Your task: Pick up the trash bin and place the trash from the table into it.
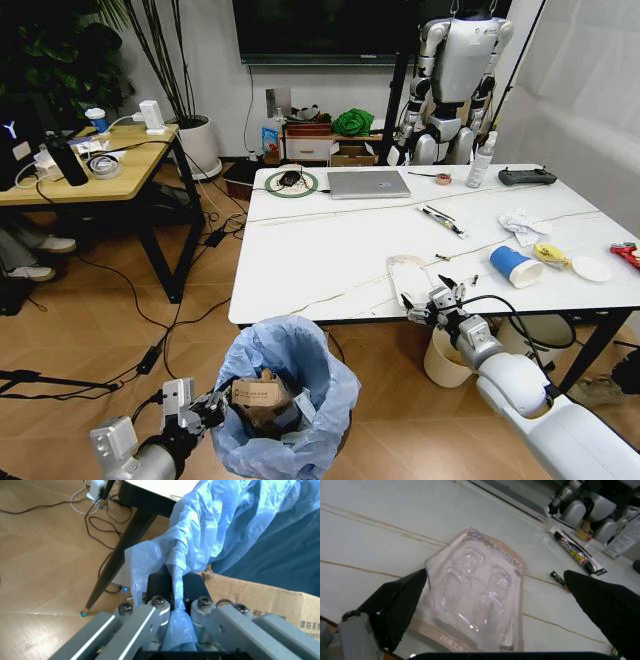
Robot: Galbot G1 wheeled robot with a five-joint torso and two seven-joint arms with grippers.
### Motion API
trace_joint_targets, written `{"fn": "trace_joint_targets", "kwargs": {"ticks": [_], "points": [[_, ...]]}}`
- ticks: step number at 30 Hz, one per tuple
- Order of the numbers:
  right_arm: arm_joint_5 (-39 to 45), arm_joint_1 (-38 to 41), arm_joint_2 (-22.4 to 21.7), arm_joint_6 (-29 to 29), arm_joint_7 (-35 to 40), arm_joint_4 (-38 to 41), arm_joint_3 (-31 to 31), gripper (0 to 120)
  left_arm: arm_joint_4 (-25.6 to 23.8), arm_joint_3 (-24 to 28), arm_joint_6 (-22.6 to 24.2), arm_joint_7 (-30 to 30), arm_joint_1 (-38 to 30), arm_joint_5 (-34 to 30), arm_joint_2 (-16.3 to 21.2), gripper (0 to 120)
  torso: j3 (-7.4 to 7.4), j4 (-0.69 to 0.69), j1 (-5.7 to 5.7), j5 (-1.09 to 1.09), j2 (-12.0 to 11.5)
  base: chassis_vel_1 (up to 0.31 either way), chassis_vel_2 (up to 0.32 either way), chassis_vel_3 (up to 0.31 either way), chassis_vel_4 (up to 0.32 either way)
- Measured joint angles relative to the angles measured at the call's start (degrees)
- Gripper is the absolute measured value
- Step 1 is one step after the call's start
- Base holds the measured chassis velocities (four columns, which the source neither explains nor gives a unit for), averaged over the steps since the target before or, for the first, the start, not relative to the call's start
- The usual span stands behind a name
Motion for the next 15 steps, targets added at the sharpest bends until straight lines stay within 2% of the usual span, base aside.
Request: {"fn": "trace_joint_targets", "kwargs": {"ticks": [15], "points": [[-0.54,0.67,0.64,0.41,0.00,-1.67,-0.41,100,0.06,-0.47,-0.04,0.02,-0.12,-0.36,0.43,0,0.00,0.00,0.00,0.00,0.00,0.000,0.000,0.000,0.000]]}}
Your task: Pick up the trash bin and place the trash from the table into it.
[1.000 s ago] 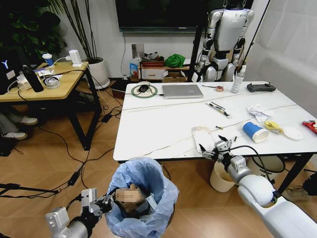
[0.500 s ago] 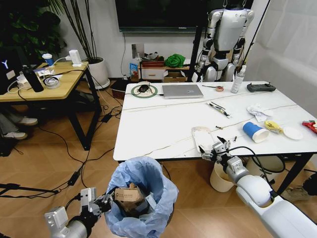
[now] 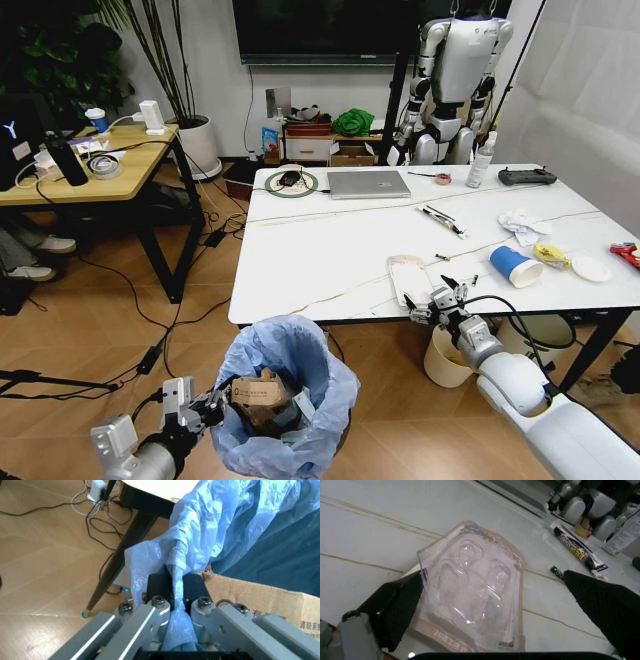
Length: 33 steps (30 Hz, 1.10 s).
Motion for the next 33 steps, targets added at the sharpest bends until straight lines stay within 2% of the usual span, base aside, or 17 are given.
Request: {"fn": "trace_joint_targets", "kwargs": {"ticks": [7,11,12,13,14,15,18,20,25,27,30,32,33], "points": [[-0.02,0.19,0.08,0.32,-0.47,-0.81,-0.01,99,0.05,-0.17,0.00,0.01,-0.08,-0.27,0.25,0,0.00,0.00,0.00,0.00,0.00,0.000,0.000,0.000,0.000],[0.14,0.29,0.16,0.83,-1.66,-1.26,0.09,86,0.06,-0.36,-0.01,0.01,-0.14,-0.53,0.36,0,0.00,0.00,0.00,0.00,0.00,0.000,0.000,0.000,0.000],[0.14,0.29,0.16,0.83,-1.66,-1.26,0.09,86,0.06,-0.36,-0.01,0.01,-0.14,-0.53,0.36,0,0.00,0.00,0.00,0.00,0.00,0.000,0.000,0.000,0.000],[0.22,0.30,0.18,0.90,-1.78,-1.32,0.10,82,0.06,-0.39,-0.01,0.01,-0.15,-0.56,0.37,0,0.00,0.00,0.00,0.00,0.00,0.000,0.000,0.000,0.000],[0.50,0.33,0.24,0.99,-1.92,-1.47,0.10,72,0.07,-0.46,-0.02,0.01,-0.18,-0.65,0.44,0,0.00,0.00,0.00,0.00,0.00,0.000,0.000,0.000,0.000],[0.57,0.36,0.27,1.00,-1.94,-1.53,0.08,71,0.10,-0.49,-0.01,0.01,-0.20,-0.69,0.48,0,0.00,0.00,0.00,0.00,0.00,0.000,0.000,0.000,0.000],[0.91,0.48,0.40,1.01,-1.97,-1.60,-0.01,55,0.18,-0.68,-0.02,-0.01,-0.28,-0.92,0.63,0,0.00,0.00,0.00,0.00,0.00,0.000,0.000,0.000,0.000],[0.96,0.48,0.41,1.01,-1.98,-1.62,-0.02,53,0.19,-0.70,-0.02,-0.03,-0.31,-0.98,0.65,0,0.00,0.00,0.00,0.00,0.00,0.000,0.000,0.000,0.000],[1.04,0.40,0.52,1.01,-2.03,-1.71,-0.03,31,0.21,-0.72,-0.02,-0.05,-0.31,-1.01,0.69,0,0.00,0.00,0.00,0.00,0.00,0.000,0.000,0.000,0.000],[1.13,0.36,0.56,1.01,-2.04,-1.71,-0.02,27,0.22,-0.74,-0.02,-0.06,-0.31,-1.01,0.70,0,0.00,0.00,0.00,0.00,0.00,0.000,0.000,0.000,0.000],[1.43,0.24,0.64,1.01,-2.07,-1.71,-0.02,16,0.22,-0.85,-0.02,-0.07,-0.27,-1.02,0.72,0,0.00,0.00,0.00,0.00,0.00,0.000,0.000,0.000,0.000],[1.67,0.11,0.65,1.00,-2.15,-1.67,0.01,5,0.21,-0.91,-0.02,-0.08,-0.21,-1.03,0.72,0,0.00,0.00,0.00,0.00,0.00,0.000,0.000,0.000,0.000],[1.67,0.11,0.65,1.00,-2.15,-1.67,0.01,5,0.21,-0.91,-0.02,-0.08,-0.21,-1.03,0.72,0,0.00,0.00,0.00,0.00,0.00,0.000,0.000,0.000,0.000]]}}
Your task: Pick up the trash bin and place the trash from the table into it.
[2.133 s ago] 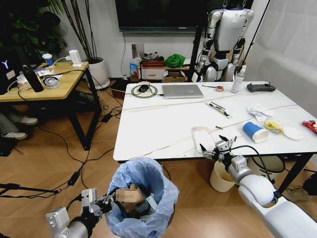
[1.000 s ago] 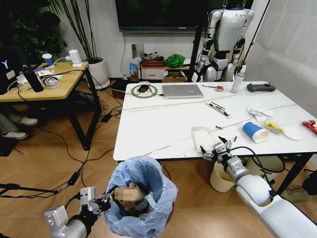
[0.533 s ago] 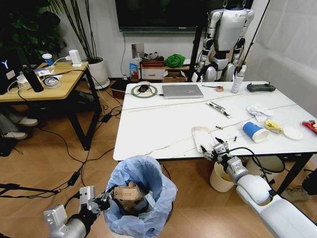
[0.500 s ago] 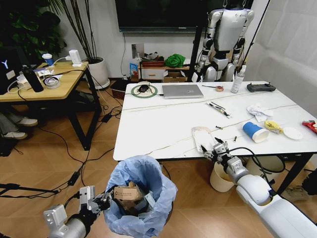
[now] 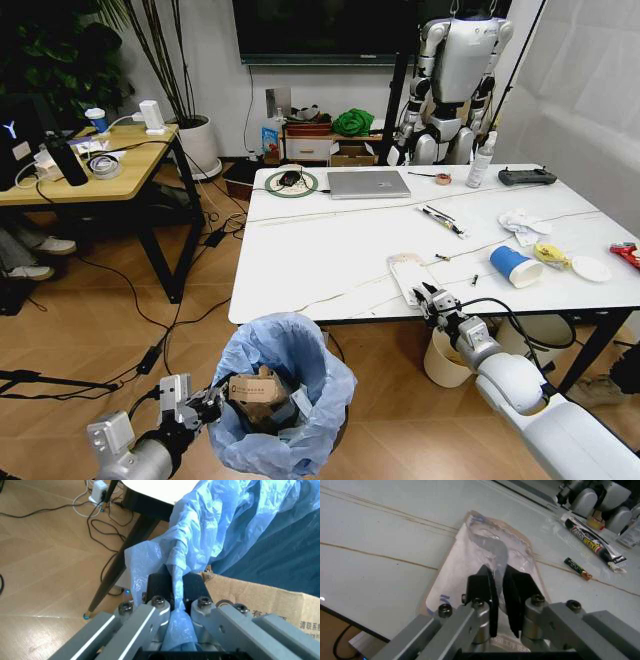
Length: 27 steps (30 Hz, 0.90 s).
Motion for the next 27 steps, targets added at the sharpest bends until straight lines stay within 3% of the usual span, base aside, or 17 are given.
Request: {"fn": "trace_joint_targets", "kwargs": {"ticks": [2,10,16,27], "points": [[0.10,-0.08,0.00,0.00,-0.07,0.04,0.02,0,-0.01,-0.01,0.00,-0.01,0.04,0.00,-0.01,0,0.00,0.00,0.00,0.00,0.00,0.000,0.000,0.000,0.000],[0.49,-0.54,0.02,0.87,-0.41,0.24,0.38,0,-0.14,1.07,0.00,-0.39,-0.17,0.08,0.09,0,0.00,0.00,0.00,0.00,0.00,0.000,0.000,0.000,0.000],[5.33,-0.79,-0.07,3.59,-1.27,1.51,1.51,0,0.23,3.10,0.00,-0.65,-1.52,-0.38,1.75,0,0.00,0.00,0.00,0.00,0.00,0.000,0.000,0.000,0.000],[25.74,-0.52,-5.09,12.56,-10.37,11.70,4.51,0,4.18,9.88,-0.07,-1.63,-9.80,-3.56,5.56,0,0.00,0.00,0.00,-0.01,0.00,0.000,0.000,0.000,0.000]]}}
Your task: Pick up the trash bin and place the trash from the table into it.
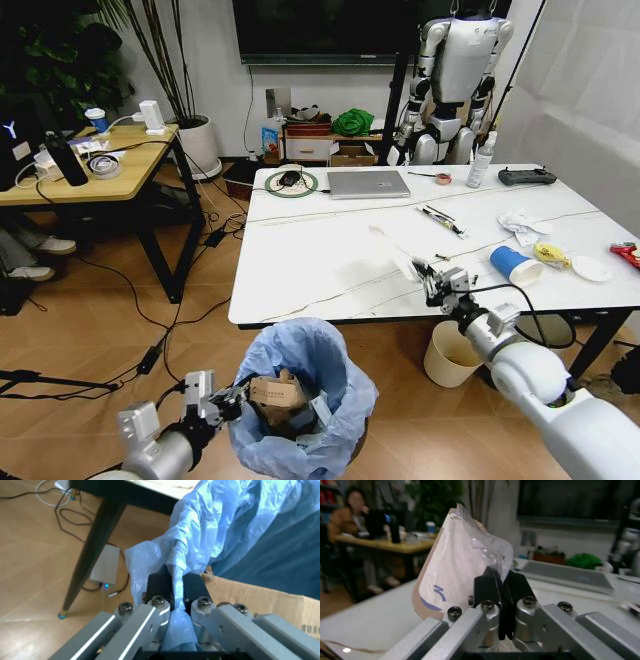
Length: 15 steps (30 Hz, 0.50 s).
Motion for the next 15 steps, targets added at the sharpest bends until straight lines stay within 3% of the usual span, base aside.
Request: {"fn": "trace_joint_targets", "kwargs": {"ticks": [8,15], "points": [[13.64,2.37,-5.36,2.97,-6.53,10.47,-6.73,0,0.37,1.32,0.66,-1.08,-3.40,-2.68,0.92,0,0.00,0.01,0.00,0.02,0.00,0.000,0.000,0.000,0.000],[18.03,2.70,-10.21,3.98,-11.39,15.93,-11.49,0,-0.19,0.39,0.84,-1.26,-1.91,-2.73,0.31,0,0.00,0.00,0.00,0.00,0.00,0.000,0.000,0.000,0.000]]}}
